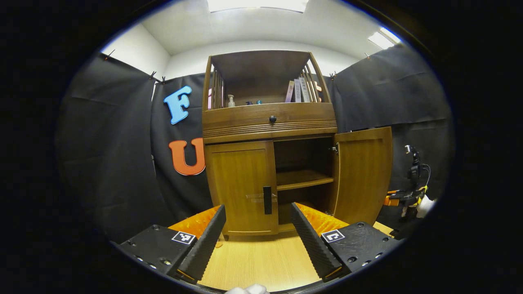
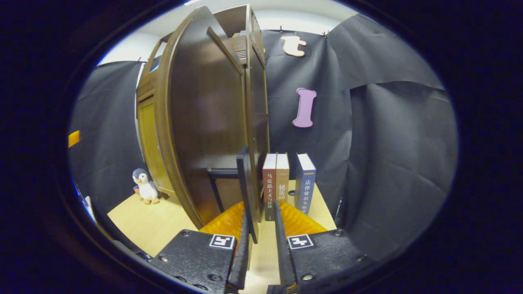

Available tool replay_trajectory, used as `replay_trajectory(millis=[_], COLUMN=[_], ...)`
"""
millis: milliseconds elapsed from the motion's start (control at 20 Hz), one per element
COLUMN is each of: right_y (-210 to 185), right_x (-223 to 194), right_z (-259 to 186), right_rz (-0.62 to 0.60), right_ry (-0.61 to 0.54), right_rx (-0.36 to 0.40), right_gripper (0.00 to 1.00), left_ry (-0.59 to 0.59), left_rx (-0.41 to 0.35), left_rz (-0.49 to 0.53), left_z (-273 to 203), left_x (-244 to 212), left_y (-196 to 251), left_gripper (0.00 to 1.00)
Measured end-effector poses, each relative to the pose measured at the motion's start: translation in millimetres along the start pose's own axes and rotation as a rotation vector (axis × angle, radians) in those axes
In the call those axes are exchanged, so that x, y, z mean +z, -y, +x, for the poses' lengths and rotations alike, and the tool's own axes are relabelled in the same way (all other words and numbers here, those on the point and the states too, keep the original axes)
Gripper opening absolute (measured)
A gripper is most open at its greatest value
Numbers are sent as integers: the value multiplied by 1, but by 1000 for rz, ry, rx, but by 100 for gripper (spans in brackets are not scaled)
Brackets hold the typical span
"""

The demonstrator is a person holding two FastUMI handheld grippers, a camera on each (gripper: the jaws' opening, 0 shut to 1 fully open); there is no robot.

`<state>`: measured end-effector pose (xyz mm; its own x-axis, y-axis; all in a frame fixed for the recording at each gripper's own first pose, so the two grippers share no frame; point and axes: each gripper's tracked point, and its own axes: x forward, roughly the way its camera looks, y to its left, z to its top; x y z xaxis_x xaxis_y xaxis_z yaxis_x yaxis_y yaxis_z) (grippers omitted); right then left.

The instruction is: Open the right door of the double-door shoe cabinet with the right hand, and open the left door with the left hand.

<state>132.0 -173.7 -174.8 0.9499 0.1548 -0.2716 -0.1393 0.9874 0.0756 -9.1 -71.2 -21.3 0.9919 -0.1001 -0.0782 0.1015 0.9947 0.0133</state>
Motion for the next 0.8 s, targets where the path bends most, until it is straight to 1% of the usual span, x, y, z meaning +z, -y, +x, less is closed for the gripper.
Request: replay_trajectory(millis=[50, 150, 200, 250, 350, 500, 650, 700, 750, 800], right_y=[0, 4, 6, 11, 17, 10, -8, -18, -27, -39], right_x=[0, -1, -1, 0, 5, 14, 26, 30, 34, 38], right_z=[-2, -10, -16, -25, -41, -68, -90, -97, -103, -109], right_rz=[-5, -34, -46, -57, -35, 47, 38, 39, 45, 49], right_ry=[-1, 3, 7, 12, 34, 57, 85, 94, 97, 102], right_rx=[-11, -43, -56, -77, -113, -150, -206, -221, -236, -238], right_gripper=[36, 58, 66, 66, 74, 93, 94, 96, 95, 98], left_ry=[-1, -3, -3, -5, -1, 2, -2, -4, -3, -4], left_rx=[-1, 1, 2, 2, 7, 1, 3, 4, 5, 9], left_rz=[1, -1, -4, -5, -3, -2, 10, 11, 12, 15], left_z=[1, 0, 0, -1, 0, 2, 6, 7, 9, 11], left_x=[-1, -2, -2, -3, -3, -3, -7, -8, -8, -10], left_y=[0, -2, -3, -5, -9, -12, -18, -19, -20, -22], left_gripper=[96, 96, 96, 96, 96, 96, 96, 96, 96, 96])
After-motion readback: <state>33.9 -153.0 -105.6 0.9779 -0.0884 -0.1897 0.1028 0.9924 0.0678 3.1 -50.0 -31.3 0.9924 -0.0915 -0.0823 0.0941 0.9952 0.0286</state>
